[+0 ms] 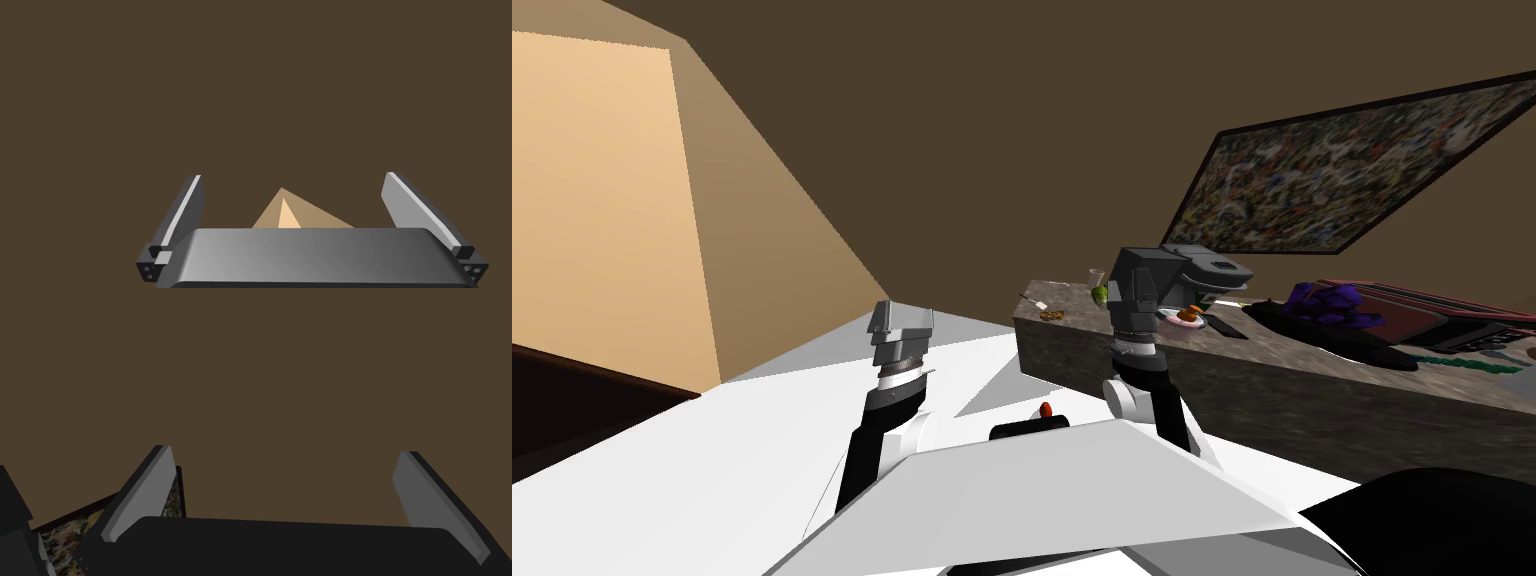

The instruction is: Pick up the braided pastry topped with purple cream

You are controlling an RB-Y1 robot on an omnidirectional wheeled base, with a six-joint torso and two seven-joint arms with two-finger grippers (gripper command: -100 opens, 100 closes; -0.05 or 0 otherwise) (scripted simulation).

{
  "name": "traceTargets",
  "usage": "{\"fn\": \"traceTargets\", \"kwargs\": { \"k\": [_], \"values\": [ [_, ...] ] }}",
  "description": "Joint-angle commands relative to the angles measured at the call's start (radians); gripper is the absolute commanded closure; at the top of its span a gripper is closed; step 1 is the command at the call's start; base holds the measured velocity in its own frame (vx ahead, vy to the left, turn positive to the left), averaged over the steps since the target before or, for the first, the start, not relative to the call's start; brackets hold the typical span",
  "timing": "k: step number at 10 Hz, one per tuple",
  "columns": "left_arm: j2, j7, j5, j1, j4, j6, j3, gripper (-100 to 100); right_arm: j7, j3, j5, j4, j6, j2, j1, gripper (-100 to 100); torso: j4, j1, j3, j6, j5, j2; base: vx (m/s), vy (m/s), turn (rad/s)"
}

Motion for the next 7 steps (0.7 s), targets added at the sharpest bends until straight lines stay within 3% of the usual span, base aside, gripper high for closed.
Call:
{"fn": "traceTargets", "kwargs": {
  "k": [1,7],
  "values": [
    [0.0,0.0,0.0,0.0,0.0,0.0,0.0,0,0.007,0.001,0.009,0.008,0.002,-0.043,0.0,-100,0.0,0.0,0.0,0.0,0.0,0.0,0.0,0.009,0.017],
    [0.0,0.0,0.0,0.0,0.0,0.0,0.0,0,0.067,0.0,0.079,0.067,0.025,-0.211,-0.007,-100,0.0,0.002,0.0,0.0,0.0,0.0,0.001,0.03,0.031]
  ]
}}
